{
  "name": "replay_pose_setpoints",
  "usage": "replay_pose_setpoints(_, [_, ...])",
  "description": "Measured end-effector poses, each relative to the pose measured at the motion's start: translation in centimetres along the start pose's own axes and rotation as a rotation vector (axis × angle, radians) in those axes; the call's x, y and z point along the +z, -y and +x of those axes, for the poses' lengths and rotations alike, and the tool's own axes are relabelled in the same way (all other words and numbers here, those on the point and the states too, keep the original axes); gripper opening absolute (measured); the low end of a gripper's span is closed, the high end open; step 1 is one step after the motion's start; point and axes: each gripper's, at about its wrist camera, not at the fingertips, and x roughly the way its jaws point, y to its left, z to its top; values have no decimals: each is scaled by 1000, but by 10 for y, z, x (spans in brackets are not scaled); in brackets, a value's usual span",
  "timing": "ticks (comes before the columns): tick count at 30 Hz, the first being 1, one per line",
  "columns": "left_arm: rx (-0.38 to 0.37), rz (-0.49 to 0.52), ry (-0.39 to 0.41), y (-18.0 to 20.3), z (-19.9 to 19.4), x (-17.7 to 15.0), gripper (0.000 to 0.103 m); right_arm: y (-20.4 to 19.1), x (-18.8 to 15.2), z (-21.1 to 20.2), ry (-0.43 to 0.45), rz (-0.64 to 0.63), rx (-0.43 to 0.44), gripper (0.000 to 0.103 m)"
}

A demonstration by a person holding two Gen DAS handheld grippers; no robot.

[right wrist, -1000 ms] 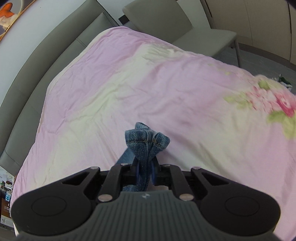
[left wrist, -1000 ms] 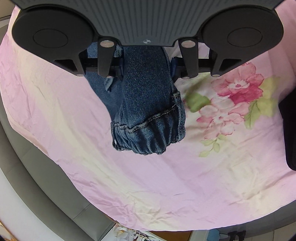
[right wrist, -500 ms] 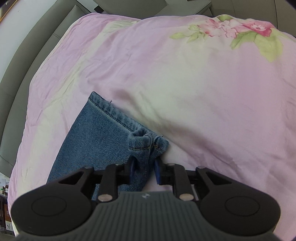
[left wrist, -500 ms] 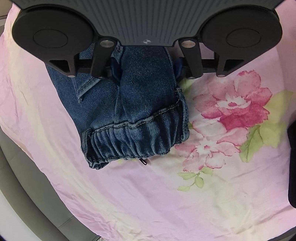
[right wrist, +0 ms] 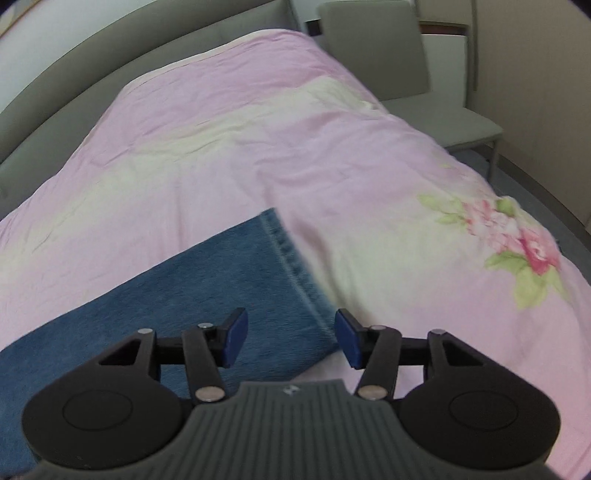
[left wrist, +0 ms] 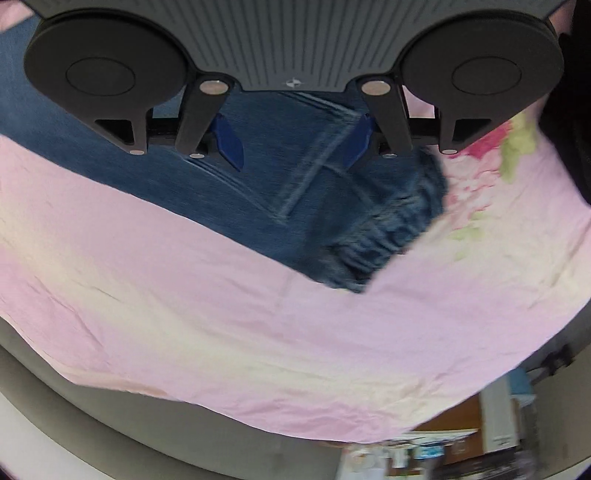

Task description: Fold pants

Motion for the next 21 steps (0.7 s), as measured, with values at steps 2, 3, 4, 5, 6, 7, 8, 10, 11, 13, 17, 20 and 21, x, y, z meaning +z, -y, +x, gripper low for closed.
replay_pose_setpoints(2, [-60, 78, -16, 33, 11, 0, 72, -36, -4, 17, -54, -88, 44, 44])
replay_pose_setpoints(3, [-93, 125, -33, 52, 22, -5, 72, -58, -8, 27, -83, -138, 62, 43])
replay_pose_setpoints(4, [-118, 155, -48, 66, 32, -8, 72, -74, -13, 35, -101, -179, 72, 43])
replay_pose_setpoints(5, [-141, 184, -71, 82, 43, -12, 71, -95, -18, 45, -124, -233, 85, 43])
replay_pose_setpoints(6, [-161, 215, -93, 96, 54, -16, 70, -113, -22, 54, -139, -280, 95, 43])
replay_pose_setpoints(7, [-173, 246, -109, 109, 65, -20, 70, -129, -26, 62, -146, -323, 100, 43])
replay_pose_setpoints(8, [-176, 274, -121, 121, 75, -24, 69, -142, -29, 70, -152, -358, 104, 43])
replay_pose_setpoints(10, [-173, 317, -139, 143, 95, -31, 68, -167, -34, 86, -159, -431, 100, 43])
replay_pose_setpoints(11, [-175, 328, -149, 150, 105, -33, 66, -177, -36, 93, -157, -459, 96, 44])
replay_pose_setpoints(13, [-158, 326, -159, 160, 125, -34, 66, -192, -35, 105, -144, -499, 87, 44])
replay_pose_setpoints(17, [-133, 313, -132, 177, 150, -24, 66, -211, -24, 132, -134, -511, 67, 46])
replay_pose_setpoints(20, [-113, 297, -128, 187, 167, -15, 67, -216, -15, 154, -134, -489, 62, 46])
replay_pose_setpoints(21, [-108, 289, -130, 189, 173, -13, 67, -218, -12, 160, -141, -472, 59, 46])
